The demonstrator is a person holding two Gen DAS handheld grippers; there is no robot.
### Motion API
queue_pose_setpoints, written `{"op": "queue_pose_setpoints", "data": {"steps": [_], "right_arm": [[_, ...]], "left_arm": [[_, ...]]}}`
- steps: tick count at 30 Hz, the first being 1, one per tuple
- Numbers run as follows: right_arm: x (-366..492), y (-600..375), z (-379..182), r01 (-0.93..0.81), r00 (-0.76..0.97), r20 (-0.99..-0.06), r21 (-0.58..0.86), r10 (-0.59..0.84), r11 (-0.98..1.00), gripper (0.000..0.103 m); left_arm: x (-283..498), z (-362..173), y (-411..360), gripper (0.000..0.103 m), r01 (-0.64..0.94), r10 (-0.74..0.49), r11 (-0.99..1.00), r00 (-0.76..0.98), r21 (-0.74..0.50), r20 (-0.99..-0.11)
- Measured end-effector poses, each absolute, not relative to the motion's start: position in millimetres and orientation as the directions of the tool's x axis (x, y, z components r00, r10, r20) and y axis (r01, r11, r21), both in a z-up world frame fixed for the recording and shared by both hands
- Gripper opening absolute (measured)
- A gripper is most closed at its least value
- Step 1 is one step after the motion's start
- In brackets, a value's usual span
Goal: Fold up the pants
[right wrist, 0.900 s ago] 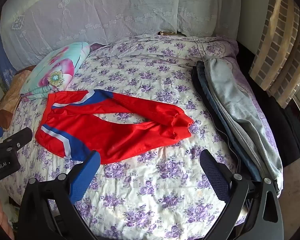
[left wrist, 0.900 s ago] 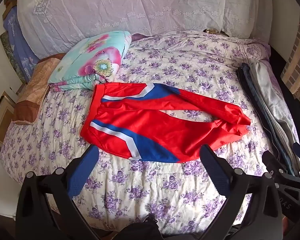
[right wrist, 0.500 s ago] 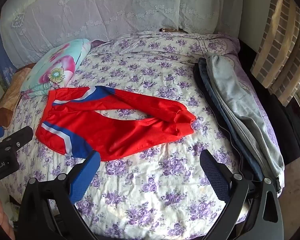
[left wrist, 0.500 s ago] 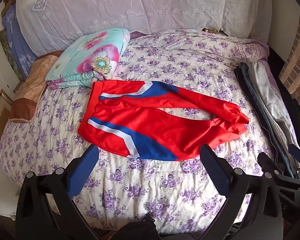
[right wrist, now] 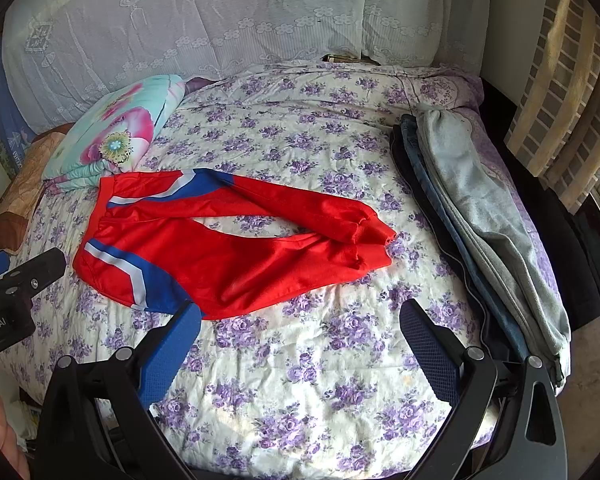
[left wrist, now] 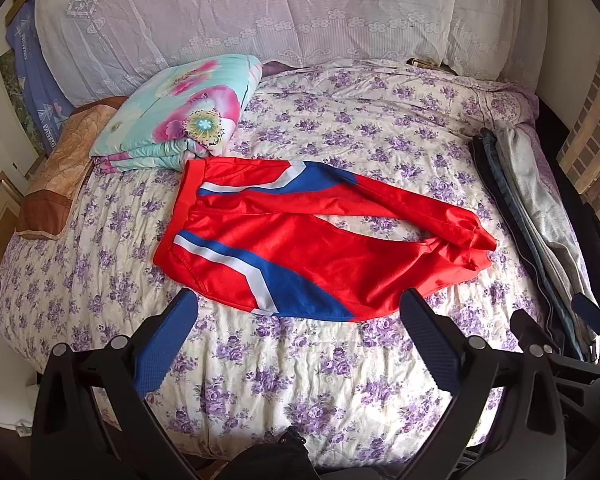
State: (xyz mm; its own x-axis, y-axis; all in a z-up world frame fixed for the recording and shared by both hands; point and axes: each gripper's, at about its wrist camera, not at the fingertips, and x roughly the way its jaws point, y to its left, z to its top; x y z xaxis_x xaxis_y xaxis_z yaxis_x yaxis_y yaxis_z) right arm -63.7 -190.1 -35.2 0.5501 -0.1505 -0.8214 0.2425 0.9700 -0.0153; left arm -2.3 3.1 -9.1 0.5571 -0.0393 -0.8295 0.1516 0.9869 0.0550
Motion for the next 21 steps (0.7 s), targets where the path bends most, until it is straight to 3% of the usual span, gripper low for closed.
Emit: {"op": "queue_pose_setpoints", "data": {"steps": [21], "right_arm": [[-64.7,-189.8,-35.9,0.242,0.549,-0.822,-0.012,-0.148,0.97,0.1]], "left_arm": [[-10.6,-15.4,-0.8,0.098,0.148,-0.041,0.988,0.556,0.051,-0.83]]}}
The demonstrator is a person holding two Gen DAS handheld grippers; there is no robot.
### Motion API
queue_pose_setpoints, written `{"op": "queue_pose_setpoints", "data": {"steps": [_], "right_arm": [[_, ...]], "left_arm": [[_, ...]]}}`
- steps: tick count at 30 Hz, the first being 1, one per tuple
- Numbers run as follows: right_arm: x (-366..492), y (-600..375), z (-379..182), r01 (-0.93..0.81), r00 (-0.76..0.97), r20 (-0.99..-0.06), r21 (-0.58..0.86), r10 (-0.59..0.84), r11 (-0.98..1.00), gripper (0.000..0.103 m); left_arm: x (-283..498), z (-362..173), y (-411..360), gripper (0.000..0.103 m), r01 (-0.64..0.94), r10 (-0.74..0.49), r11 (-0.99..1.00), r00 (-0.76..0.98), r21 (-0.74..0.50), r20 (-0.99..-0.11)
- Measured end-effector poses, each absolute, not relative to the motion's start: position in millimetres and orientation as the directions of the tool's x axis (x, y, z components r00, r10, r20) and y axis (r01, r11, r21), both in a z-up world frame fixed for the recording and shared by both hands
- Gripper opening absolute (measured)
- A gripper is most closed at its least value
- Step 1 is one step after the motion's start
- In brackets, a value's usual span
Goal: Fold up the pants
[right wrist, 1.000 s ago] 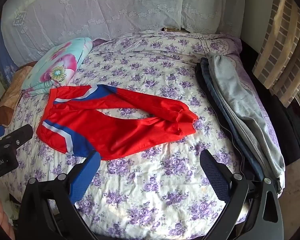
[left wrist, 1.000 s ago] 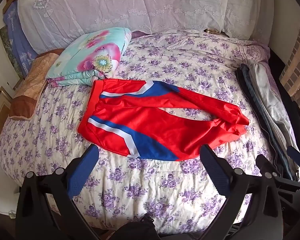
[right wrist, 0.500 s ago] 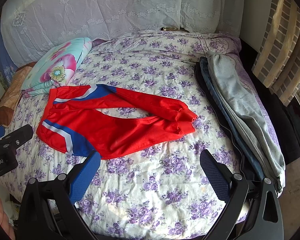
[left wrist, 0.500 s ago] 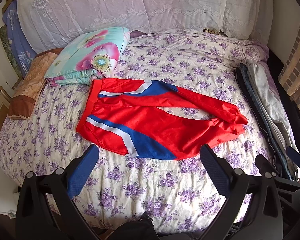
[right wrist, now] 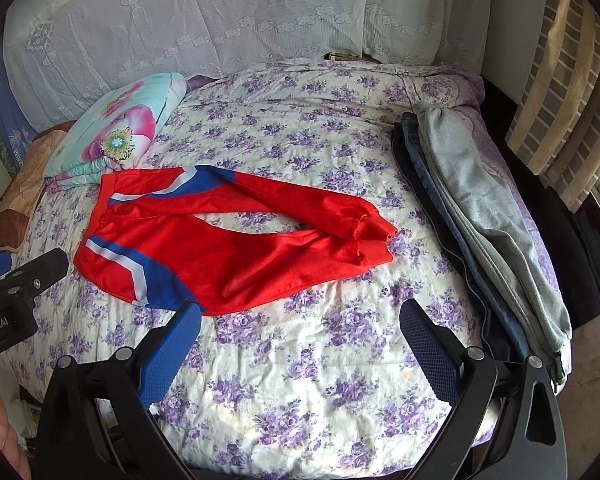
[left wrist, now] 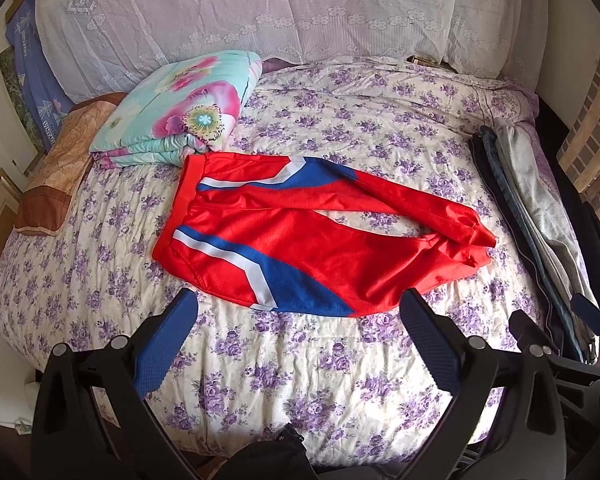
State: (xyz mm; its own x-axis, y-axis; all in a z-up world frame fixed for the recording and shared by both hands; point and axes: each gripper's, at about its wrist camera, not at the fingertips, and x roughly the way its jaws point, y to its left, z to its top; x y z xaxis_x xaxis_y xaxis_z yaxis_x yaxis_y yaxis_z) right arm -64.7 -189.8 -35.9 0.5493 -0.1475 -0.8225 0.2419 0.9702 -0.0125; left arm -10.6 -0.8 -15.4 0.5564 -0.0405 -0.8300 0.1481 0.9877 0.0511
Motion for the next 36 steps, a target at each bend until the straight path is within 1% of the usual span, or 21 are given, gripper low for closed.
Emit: {"op": "queue_pose_setpoints", "data": {"steps": [36], "right_arm": [[-62.9,-189.9,-37.5,0.237,0.547,-0.825,-0.009,-0.142,0.971,0.1]], "left_arm": [[-11.9,-17.6,0.5,0.098,0.153,-0.051,0.987,0.536,0.038,-0.843]]}}
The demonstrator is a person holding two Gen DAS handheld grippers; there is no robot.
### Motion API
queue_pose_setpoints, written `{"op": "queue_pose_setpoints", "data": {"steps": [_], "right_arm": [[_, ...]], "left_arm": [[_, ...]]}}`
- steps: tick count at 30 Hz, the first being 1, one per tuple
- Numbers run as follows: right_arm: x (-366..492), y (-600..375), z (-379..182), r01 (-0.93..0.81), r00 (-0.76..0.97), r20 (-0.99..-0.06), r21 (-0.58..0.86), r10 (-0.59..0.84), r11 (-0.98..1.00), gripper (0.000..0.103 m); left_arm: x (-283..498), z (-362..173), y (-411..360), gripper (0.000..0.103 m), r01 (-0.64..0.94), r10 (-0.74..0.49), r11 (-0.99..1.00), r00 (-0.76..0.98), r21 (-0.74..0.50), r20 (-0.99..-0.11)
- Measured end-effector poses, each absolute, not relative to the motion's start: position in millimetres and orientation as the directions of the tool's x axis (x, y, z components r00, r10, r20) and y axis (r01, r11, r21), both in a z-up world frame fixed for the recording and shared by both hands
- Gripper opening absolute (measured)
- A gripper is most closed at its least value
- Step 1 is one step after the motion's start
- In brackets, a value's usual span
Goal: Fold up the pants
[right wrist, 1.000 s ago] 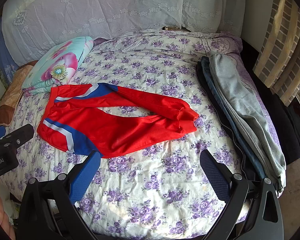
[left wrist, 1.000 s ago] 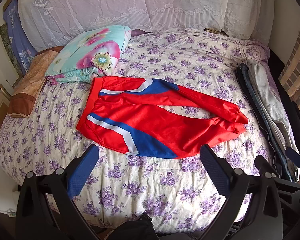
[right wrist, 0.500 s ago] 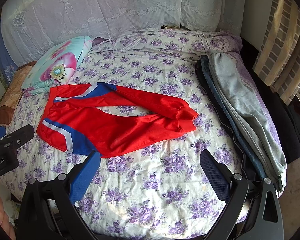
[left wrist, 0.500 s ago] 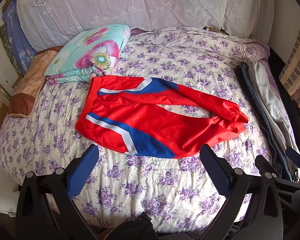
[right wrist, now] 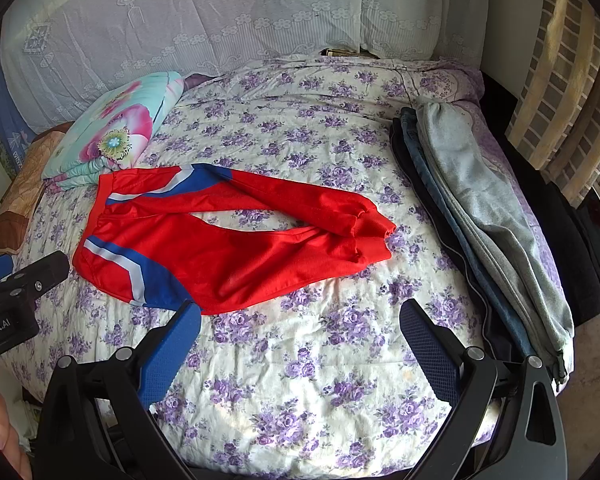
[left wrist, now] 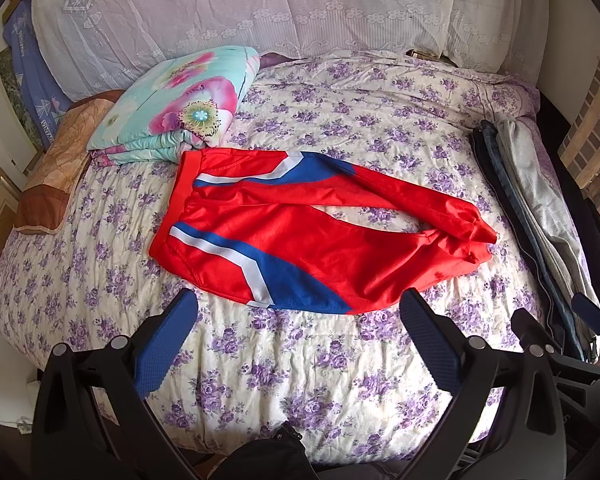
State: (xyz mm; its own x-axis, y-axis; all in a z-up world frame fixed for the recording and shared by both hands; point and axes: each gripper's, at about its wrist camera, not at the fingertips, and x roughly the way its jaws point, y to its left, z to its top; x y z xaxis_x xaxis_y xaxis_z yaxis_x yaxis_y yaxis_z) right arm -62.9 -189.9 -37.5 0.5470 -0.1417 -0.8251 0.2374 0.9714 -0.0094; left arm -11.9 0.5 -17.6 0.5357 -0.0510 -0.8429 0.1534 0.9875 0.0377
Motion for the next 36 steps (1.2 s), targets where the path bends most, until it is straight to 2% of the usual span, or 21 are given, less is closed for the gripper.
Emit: {"op": "queue_pose_setpoints", "data": {"steps": [11,15,19,23,28,32,33,35,36], "right_arm": [[-60.7,-189.6,-41.9,0.231,0.539,-0.833,0.0,-0.128,0.973,0.1],[-53.2,-193.9,-62.1,0.237,0.51,-0.853,0.015,-0.111,0.971,0.1],[-37.2,-211.0,-118.7,0.261,0.41,-0.899,-0.045,-0.153,0.964,0.1],[-31.9,-216.5,-167.5,0.275,0.3,-0.939,-0.085,-0.17,0.958,0.1],[-20.1,-197.2,-187.0,0.221,0.244,-0.956,-0.111,-0.165,0.969,0.1],[-10.6,-179.7,-191.1,0.166,0.226,-0.96,-0.13,-0.166,0.977,0.099],[-9.6,-177.6,-191.1,0.16,0.222,-0.96,-0.137,-0.171,0.978,0.099],[-6.5,-178.6,-187.7,0.165,0.22,-0.958,-0.147,-0.181,0.975,0.099],[-2.1,-185.3,-185.7,0.174,0.225,-0.957,-0.144,-0.181,0.974,0.099]], "left_arm": [[-13.3,-30.3,-0.6,0.098,0.156,-0.056,0.987,0.513,0.029,-0.857],[4.9,-63.7,4.7,0.098,0.159,-0.123,0.985,0.388,-0.065,-0.913],[39.5,-135.0,45.9,0.098,0.006,-0.109,0.994,0.199,-0.11,-0.974],[72.7,-189.0,106.7,0.098,-0.168,-0.09,0.98,0.118,-0.109,-0.989],[121.4,-237.1,163.6,0.098,-0.314,-0.12,0.94,0.074,-0.137,-0.99],[151.6,-257.4,177.1,0.098,-0.312,-0.134,0.938,0.067,-0.149,-0.989],[156.8,-258.6,178.8,0.095,-0.314,-0.134,0.938,0.07,-0.149,-0.989],[167.4,-255.1,182.3,0.071,-0.313,-0.118,0.94,0.082,-0.138,-0.99],[172.4,-250.6,185.3,0.045,-0.315,-0.097,0.941,0.093,-0.121,-0.991]]}}
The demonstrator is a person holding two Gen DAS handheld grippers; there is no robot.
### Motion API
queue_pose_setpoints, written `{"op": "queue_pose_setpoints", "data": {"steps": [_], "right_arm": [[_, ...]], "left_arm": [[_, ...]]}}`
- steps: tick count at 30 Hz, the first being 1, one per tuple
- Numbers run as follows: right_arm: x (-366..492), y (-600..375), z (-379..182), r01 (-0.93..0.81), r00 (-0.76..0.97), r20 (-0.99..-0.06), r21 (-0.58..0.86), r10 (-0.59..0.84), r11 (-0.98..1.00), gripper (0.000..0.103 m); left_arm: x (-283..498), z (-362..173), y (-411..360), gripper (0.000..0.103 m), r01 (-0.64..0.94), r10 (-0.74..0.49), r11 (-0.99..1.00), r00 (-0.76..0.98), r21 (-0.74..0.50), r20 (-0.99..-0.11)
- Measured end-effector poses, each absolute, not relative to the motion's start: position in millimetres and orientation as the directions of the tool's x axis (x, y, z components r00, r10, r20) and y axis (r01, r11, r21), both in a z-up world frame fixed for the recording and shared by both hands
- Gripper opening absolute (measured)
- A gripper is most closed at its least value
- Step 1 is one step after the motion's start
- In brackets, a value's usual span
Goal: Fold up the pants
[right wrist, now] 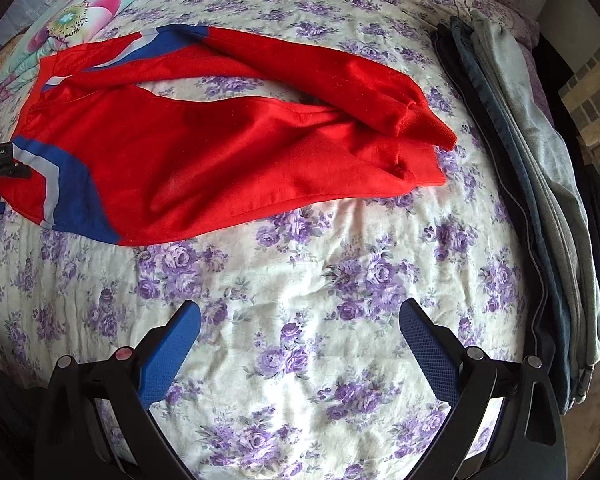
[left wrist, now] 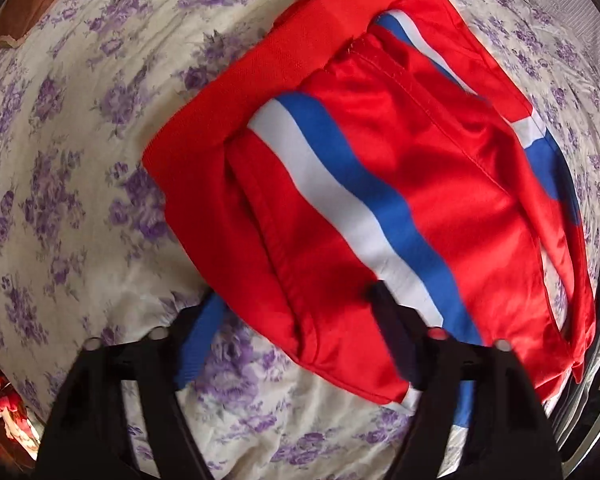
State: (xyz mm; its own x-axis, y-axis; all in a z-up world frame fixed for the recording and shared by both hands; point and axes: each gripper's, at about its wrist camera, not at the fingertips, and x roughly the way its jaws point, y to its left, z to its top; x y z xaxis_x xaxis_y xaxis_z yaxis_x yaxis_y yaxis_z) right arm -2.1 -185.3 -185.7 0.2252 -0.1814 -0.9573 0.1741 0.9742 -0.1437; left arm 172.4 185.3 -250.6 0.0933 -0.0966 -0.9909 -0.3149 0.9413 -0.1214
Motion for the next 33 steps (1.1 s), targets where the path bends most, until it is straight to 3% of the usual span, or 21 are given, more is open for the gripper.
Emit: {"op": "queue_pose_setpoints", "data": {"steps": [1,3,10,13,17,21,22,23,25,26,33], "right_arm": [[-1.2,-189.1,-181.7,0.187,0.233,-0.955,-0.139,-0.182,0.972,0.099],[3.6,-204.8,-172.4,0.219,0.263,-0.95,-0.112,-0.17,0.969,0.099],[-5.8,-271.8,-161.1,0.366,0.367,-0.926,0.054,-0.091,0.929,0.099],[-4.1,-291.7,-185.4,0.413,0.369,-0.928,0.12,-0.045,0.903,0.099],[16.5,-300.5,-221.3,0.427,0.382,-0.92,0.257,0.085,0.867,0.088],[52.9,-303.8,-248.8,0.458,0.384,-0.916,0.297,0.115,0.838,0.087],[60.6,-306.1,-256.9,0.469,0.383,-0.915,0.309,0.124,0.828,0.082],[65.3,-307.3,-262.7,0.476,0.388,-0.913,0.317,0.127,0.821,0.055],[67.1,-306.6,-261.3,0.477,0.401,-0.911,0.301,0.101,0.825,0.019],[66.6,-307.6,-259.0,0.471,0.402,-0.906,0.328,0.133,0.819,0.009],[17.8,-314.5,-217.3,0.508,0.338,-0.936,0.272,0.101,0.817,0.009]], "left_arm": [[177.4,-245.6,190.7,0.019,-0.322,-0.102,0.937,0.112,-0.133,-0.988],[184.4,-239.7,204.4,0.008,-0.348,-0.172,0.913,0.144,-0.212,-0.975],[132.9,-216.9,217.9,0.007,-0.304,-0.171,0.919,0.264,-0.25,-0.949],[116.3,-211.9,216.8,0.007,-0.287,-0.126,0.936,0.268,-0.204,-0.955],[133.0,-232.8,217.6,0.008,-0.326,-0.124,0.926,0.219,-0.192,-0.968],[132.4,-240.3,219.4,0.009,-0.327,-0.122,0.927,0.203,-0.185,-0.972],[134.1,-241.7,216.9,0.009,-0.32,-0.111,0.932,0.199,-0.172,-0.974],[135.9,-243.9,214.3,0.009,-0.317,-0.102,0.935,0.193,-0.161,-0.976],[140.5,-247.2,212.9,0.009,-0.323,-0.096,0.934,0.181,-0.151,-0.979],[139.2,-246.6,213.7,0.008,-0.329,-0.096,0.932,0.182,-0.152,-0.979],[105.0,-217.7,219.5,0.007,-0.341,-0.117,0.919,0.242,-0.198,-0.963]]}}
